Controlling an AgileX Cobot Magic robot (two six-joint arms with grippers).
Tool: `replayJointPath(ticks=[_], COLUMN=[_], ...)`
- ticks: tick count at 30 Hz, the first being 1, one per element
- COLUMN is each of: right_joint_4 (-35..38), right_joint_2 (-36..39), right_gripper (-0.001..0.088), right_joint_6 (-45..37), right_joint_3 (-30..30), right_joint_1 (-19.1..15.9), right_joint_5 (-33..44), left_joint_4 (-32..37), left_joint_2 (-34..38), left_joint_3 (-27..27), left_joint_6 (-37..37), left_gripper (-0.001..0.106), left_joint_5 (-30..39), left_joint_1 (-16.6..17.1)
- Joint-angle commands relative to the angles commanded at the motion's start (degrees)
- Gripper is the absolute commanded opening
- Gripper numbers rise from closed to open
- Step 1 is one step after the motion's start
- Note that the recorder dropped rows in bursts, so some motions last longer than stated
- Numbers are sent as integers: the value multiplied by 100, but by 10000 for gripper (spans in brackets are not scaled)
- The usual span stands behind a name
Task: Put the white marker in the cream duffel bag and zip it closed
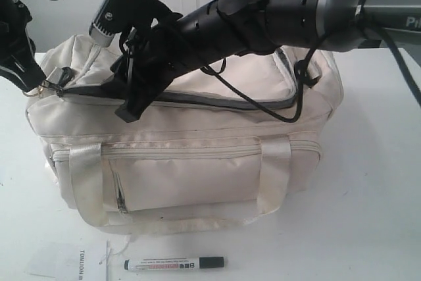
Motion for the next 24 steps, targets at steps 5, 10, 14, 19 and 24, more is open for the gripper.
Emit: replayJointPath(ticks=[5,10,14,19,24], right_joint_4=[-32,-446,-519,-557,-835], right_joint_2=[32,-89,-275,-524,-564], right_gripper=[214,0,0,0,0], right_joint_6=[0,10,21,32,143], right_joint_3=[0,0,0,0,0], right_joint_1=[0,0,0,-50,-124], right_joint_5=[-180,97,188,211,357], left_joint_4=[0,0,26,42,256], left_joint_2=[0,0,0,0,0], left_joint_3=[0,0,0,0,0], left_joint_6=[0,0,0,0,0], left_gripper=[0,0,0,0,0], left_joint_5=[13,13,-35,-35,-220], left_joint_1=[0,0,0,0,0])
